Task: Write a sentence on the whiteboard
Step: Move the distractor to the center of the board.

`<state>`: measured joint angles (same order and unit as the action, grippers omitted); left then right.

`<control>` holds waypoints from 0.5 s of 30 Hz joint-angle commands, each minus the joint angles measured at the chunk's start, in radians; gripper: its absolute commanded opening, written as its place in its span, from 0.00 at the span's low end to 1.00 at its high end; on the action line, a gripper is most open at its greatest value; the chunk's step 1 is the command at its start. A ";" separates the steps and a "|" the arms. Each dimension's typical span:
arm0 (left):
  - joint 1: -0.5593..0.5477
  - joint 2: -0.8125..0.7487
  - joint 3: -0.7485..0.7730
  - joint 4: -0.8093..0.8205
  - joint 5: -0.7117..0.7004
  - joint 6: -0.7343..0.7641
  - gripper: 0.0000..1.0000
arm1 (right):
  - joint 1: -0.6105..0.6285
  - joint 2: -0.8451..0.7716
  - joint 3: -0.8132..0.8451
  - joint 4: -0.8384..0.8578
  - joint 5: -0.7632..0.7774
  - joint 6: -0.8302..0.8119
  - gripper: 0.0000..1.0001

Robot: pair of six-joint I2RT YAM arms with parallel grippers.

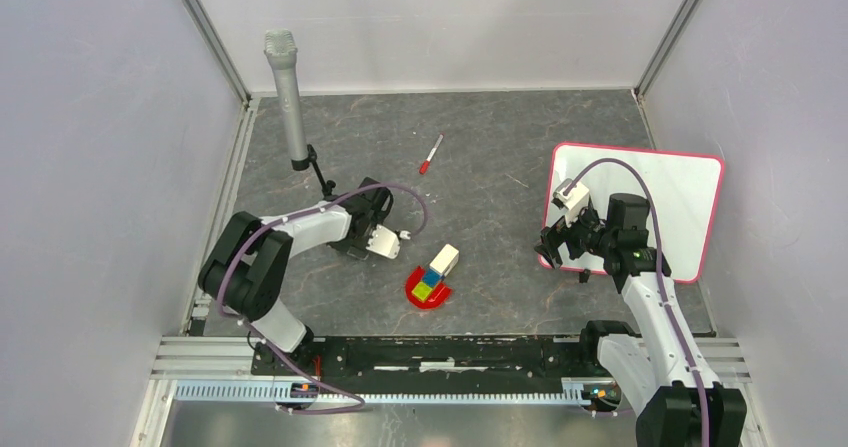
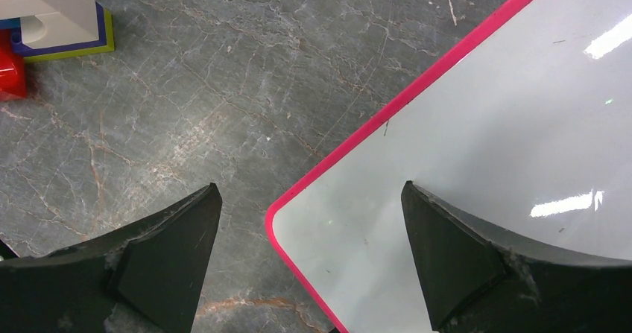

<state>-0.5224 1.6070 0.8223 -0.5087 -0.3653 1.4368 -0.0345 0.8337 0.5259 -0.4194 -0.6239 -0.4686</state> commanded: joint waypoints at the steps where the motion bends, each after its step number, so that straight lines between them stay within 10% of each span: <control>1: 0.072 0.051 0.041 0.064 0.014 0.117 0.80 | 0.004 0.008 0.006 0.024 0.006 0.005 0.97; 15: 0.321 0.204 0.185 0.167 0.061 0.313 0.79 | 0.004 0.027 0.011 0.024 0.007 0.007 0.97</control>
<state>-0.2562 1.7618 0.9421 -0.3641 -0.3603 1.6577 -0.0345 0.8524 0.5259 -0.4194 -0.6239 -0.4679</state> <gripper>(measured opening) 0.790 0.975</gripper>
